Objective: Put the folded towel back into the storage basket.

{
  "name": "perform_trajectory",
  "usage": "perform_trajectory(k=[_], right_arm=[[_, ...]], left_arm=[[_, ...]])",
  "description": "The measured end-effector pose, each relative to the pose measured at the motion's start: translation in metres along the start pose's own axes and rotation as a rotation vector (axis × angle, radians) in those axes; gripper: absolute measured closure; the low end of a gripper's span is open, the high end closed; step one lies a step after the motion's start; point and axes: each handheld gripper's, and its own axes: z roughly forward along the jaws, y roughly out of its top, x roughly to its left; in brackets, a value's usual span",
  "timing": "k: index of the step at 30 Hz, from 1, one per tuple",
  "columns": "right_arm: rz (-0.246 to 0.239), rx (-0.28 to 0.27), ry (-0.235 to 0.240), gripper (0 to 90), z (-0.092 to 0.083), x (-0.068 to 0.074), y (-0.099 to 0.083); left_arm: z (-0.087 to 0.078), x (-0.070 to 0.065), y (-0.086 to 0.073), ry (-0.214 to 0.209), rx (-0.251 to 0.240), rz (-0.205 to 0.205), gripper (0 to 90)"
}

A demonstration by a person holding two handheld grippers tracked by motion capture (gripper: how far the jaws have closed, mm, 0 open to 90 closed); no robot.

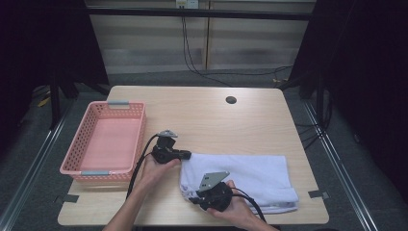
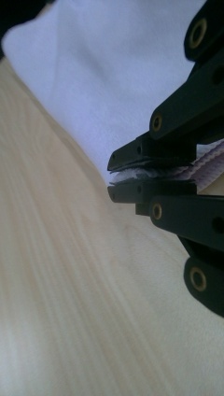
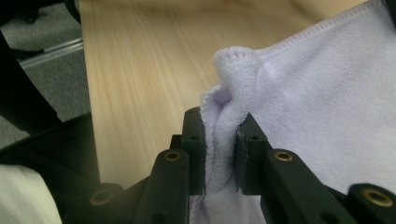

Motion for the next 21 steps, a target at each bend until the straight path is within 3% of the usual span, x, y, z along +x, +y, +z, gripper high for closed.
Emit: perform_trajectory(k=[6,11,14,18,21], right_arm=[[0.025,-0.092,0.008,78.2,-0.017,-0.007,0.022],[0.031,-0.177,0.02,78.7,-0.031,-0.01,0.047],[0.024,-0.223,0.032,78.9,-0.037,-0.007,0.064],[-0.005,-0.284,0.039,78.8,-0.041,0.002,0.087],[-0.007,-0.329,0.055,78.7,-0.047,0.005,0.095]], left_arm=[[-0.024,0.0,0.018,-0.011,-0.097,-0.028,84.3],[-0.048,-0.001,0.035,0.024,-0.134,-0.016,84.5],[-0.066,-0.005,0.048,0.036,-0.166,-0.004,84.6],[-0.087,-0.017,0.066,0.069,-0.179,0.047,84.7],[-0.091,-0.03,0.073,0.077,-0.203,0.085,84.9]])
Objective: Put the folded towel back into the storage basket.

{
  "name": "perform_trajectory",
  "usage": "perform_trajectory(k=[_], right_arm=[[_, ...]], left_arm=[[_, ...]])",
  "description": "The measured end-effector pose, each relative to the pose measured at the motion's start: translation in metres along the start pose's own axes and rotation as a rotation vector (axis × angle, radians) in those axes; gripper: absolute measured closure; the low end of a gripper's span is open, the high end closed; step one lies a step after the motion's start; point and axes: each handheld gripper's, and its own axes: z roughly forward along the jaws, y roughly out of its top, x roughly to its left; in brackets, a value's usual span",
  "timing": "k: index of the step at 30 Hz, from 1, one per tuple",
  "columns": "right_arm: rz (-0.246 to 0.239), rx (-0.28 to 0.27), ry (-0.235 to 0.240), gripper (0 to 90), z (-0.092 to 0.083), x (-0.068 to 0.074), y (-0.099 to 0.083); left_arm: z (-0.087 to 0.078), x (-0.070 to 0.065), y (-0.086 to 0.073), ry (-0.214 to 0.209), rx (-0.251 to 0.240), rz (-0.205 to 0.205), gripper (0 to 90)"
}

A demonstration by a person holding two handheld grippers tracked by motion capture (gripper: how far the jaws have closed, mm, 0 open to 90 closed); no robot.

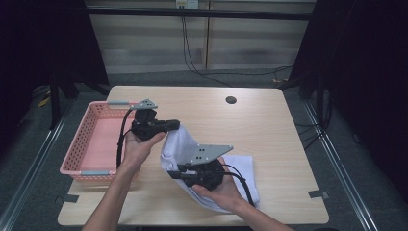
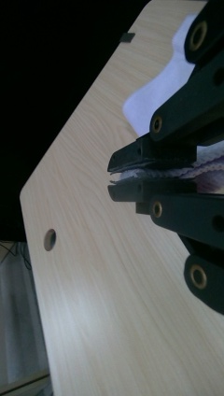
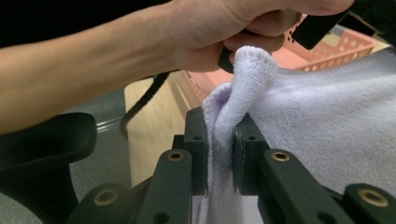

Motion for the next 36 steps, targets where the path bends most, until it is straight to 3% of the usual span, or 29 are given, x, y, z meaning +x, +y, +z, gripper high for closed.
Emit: perform_trajectory(k=[2,4,6,9,11,17,19,24,27,29,31,33,36], right_arm=[[0.011,-0.015,0.0,78.8,-0.005,0.0,-0.004],[0.022,-0.014,-0.014,78.8,-0.011,-0.002,-0.011],[0.042,-0.017,-0.027,78.8,-0.022,-0.006,-0.02],[0.055,-0.019,-0.053,78.5,-0.04,-0.011,-0.032],[0.086,-0.011,-0.066,78.4,-0.056,-0.016,-0.043],[0.137,0.011,-0.101,77.3,-0.09,-0.02,-0.076],[0.129,0.033,-0.115,77.0,-0.101,-0.017,-0.083],[0.186,0.059,-0.138,76.2,-0.123,-0.016,-0.105],[0.22,0.102,-0.158,74.0,-0.13,-0.016,-0.126],[0.216,0.142,-0.17,69.0,-0.134,-0.018,-0.135],[0.223,0.18,-0.166,63.6,-0.141,-0.02,-0.142],[0.231,0.199,-0.17,53.4,-0.148,-0.022,-0.146],[0.238,0.181,-0.195,41.2,-0.162,-0.029,-0.143]], left_arm=[[0.012,-0.004,-0.001,0.005,0.042,0.022,84.9],[0.022,-0.006,-0.004,0.009,0.052,0.026,84.9],[0.038,-0.011,-0.008,-0.023,0.045,0.008,84.9],[0.061,-0.02,-0.009,-0.044,0.072,0.006,84.8],[0.077,-0.029,-0.008,-0.051,0.105,0.024,84.8],[0.115,-0.056,-0.006,-0.122,0.133,0.037,84.4],[0.125,-0.066,-0.006,-0.141,0.131,0.036,84.3],[0.148,-0.087,-0.011,-0.163,0.156,0.063,83.8],[0.169,-0.091,-0.022,-0.157,0.202,0.068,83.1],[0.179,-0.091,-0.03,-0.164,0.211,0.056,82.6],[0.186,-0.091,-0.035,-0.186,0.188,0.03,77.9],[0.187,-0.09,-0.036,-0.21,0.171,0.008,62.4],[0.174,-0.091,-0.03,-0.212,0.129,0.022,49.6]])
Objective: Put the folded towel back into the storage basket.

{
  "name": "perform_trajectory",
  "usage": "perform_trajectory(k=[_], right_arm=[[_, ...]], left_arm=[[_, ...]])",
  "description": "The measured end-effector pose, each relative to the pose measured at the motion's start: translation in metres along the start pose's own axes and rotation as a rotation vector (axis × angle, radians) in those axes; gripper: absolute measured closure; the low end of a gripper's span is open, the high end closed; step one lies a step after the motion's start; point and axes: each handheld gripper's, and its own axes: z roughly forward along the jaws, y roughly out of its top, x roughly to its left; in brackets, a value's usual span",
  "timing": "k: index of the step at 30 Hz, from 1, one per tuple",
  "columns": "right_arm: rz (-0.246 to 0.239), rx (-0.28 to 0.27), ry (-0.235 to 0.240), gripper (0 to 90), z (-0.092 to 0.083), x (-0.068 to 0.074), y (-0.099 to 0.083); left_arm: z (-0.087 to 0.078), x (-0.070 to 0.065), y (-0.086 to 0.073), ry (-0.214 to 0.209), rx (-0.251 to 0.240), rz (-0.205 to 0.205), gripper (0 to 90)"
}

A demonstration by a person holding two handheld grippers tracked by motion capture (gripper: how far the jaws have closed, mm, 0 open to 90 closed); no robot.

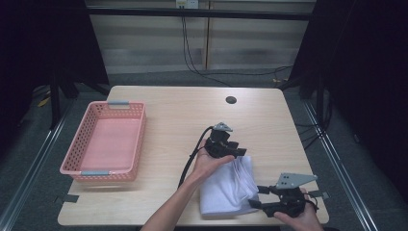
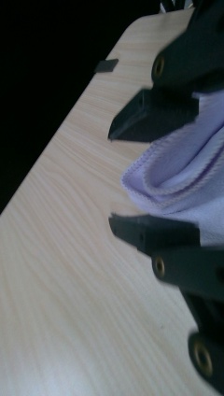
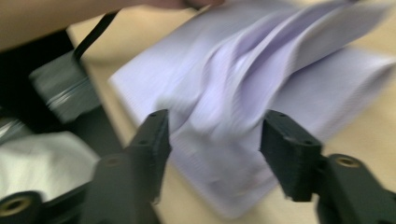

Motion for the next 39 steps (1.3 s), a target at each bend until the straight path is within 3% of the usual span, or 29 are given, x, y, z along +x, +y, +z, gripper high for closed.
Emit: perform_trajectory(k=[3,5,7,9,12,14,17,19,20,23,26,29,32,33,36,39], right_arm=[[0.028,-0.051,-0.044,32.9,-0.009,-0.013,0.016],[0.03,-0.063,-0.084,33.3,-0.007,-0.025,0.031],[0.037,-0.067,-0.114,32.8,0.001,-0.04,0.044],[0.044,-0.064,-0.16,35.2,0.016,-0.056,0.055],[0.076,-0.039,-0.166,37.0,0.039,-0.077,0.066],[0.07,-0.014,-0.149,36.2,0.058,-0.084,0.074],[0.048,0.043,-0.191,36.9,0.08,-0.088,0.077],[0.044,0.096,-0.231,40.2,0.087,-0.089,0.074],[0.037,0.132,-0.253,40.5,0.087,-0.089,0.07],[0.053,0.148,-0.266,39.3,0.08,-0.096,0.061],[0.078,0.135,-0.235,36.4,0.074,-0.106,0.051],[0.069,0.124,-0.198,32.3,0.075,-0.111,0.049],[0.081,0.088,-0.123,28.6,0.078,-0.113,0.053],[0.079,0.1,-0.103,28.3,0.081,-0.113,0.053],[0.078,0.132,-0.097,25.5,0.089,-0.116,0.051],[0.09,0.138,-0.068,24.7,0.094,-0.119,0.049]], left_arm=[[-0.024,-0.004,0.002,0.037,-0.025,0.027,42.2],[-0.042,-0.006,-0.002,0.048,-0.027,0.041,42.2],[-0.057,-0.008,-0.01,0.069,-0.016,0.056,45.6],[-0.075,-0.012,-0.026,0.063,0.012,0.082,54.9],[-0.089,-0.021,-0.049,0.068,0.058,0.09,59.5],[-0.091,-0.03,-0.064,0.045,0.082,0.102,59.0],[-0.086,-0.042,-0.083,0.0,0.139,0.099,55.1],[-0.083,-0.048,-0.096,0.014,0.185,0.12,52.1],[-0.084,-0.049,-0.1,0.015,0.178,0.111,50.7],[-0.091,-0.049,-0.106,0.02,0.163,0.087,48.7],[-0.108,-0.049,-0.111,0.04,0.146,0.06,42.6],[-0.116,-0.05,-0.121,0.041,0.165,0.049,36.3],[-0.112,-0.052,-0.135,0.019,0.21,0.04,30.9],[-0.11,-0.053,-0.136,0.017,0.217,0.048,29.4],[-0.102,-0.058,-0.137,-0.009,0.228,0.062,26.7],[-0.096,-0.058,-0.137,0.0,0.24,0.067,24.0]])
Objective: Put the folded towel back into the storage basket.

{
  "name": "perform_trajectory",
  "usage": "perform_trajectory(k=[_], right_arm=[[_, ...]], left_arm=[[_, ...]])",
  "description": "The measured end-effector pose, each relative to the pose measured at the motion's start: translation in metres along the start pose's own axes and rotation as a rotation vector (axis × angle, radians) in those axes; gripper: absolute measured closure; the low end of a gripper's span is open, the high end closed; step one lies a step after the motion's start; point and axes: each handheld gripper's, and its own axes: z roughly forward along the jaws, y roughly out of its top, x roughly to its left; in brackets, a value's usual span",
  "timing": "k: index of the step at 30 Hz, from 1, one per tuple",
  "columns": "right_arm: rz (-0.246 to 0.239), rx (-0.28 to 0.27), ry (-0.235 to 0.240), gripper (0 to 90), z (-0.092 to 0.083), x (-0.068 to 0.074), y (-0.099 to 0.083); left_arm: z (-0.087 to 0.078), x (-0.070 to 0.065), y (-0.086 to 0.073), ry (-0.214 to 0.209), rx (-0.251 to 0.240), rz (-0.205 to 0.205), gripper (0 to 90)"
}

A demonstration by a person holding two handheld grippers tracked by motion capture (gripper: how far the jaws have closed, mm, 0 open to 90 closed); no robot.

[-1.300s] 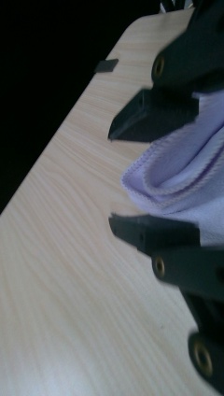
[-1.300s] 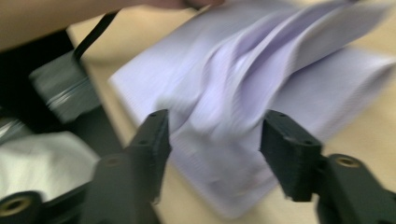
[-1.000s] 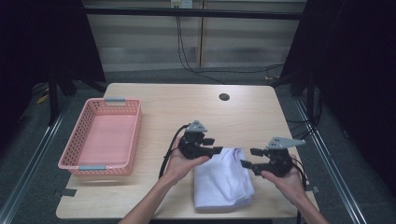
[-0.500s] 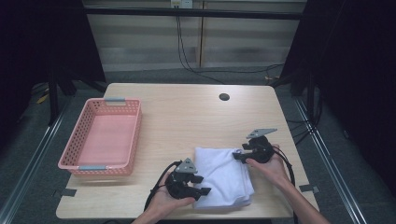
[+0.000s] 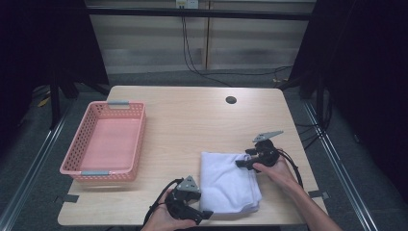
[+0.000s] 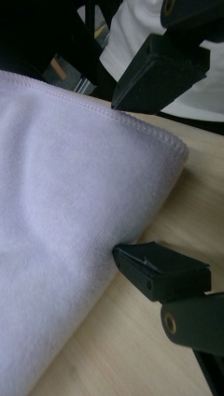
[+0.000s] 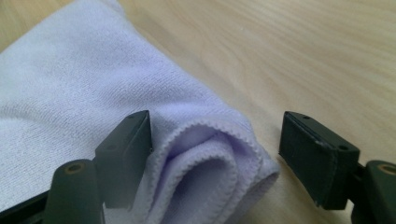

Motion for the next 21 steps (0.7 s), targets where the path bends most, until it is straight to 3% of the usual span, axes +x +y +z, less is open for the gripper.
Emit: perform_trajectory(k=[4,8,9,12,14,15,17,19,20,21], right_arm=[[0.001,0.006,0.031,25.3,0.002,-0.001,-0.001],[-0.015,0.021,0.047,30.0,0.001,0.004,-0.003],[-0.014,0.024,0.049,31.8,0.0,0.005,-0.003],[-0.027,0.041,0.055,42.8,0.0,0.008,-0.002],[-0.028,0.049,0.076,51.9,0.001,0.01,-0.002],[-0.028,0.053,0.076,54.0,0.0,0.011,-0.002],[-0.024,0.058,0.095,62.6,0.0,0.012,-0.001],[-0.012,0.06,0.106,66.2,0.0,0.011,-0.001],[-0.002,0.058,0.115,67.4,0.0,0.01,-0.001],[0.004,0.063,0.117,68.3,0.0,0.011,-0.001]], left_arm=[[0.004,-0.001,0.001,0.005,0.008,-0.015,24.7],[0.008,-0.009,0.002,0.025,0.026,0.026,20.1],[0.008,-0.011,0.002,0.047,0.036,0.046,20.2],[0.008,-0.014,0.003,0.118,0.045,0.07,32.9],[0.006,-0.012,0.004,0.143,0.057,0.093,49.1],[0.005,-0.012,0.004,0.138,0.071,0.107,53.9],[0.006,-0.012,0.004,0.146,0.051,0.082,67.3],[0.005,-0.01,0.005,0.131,0.071,0.098,72.1],[0.004,-0.008,0.006,0.121,0.077,0.085,73.7],[0.005,-0.005,0.005,0.096,0.053,0.045,74.5]])
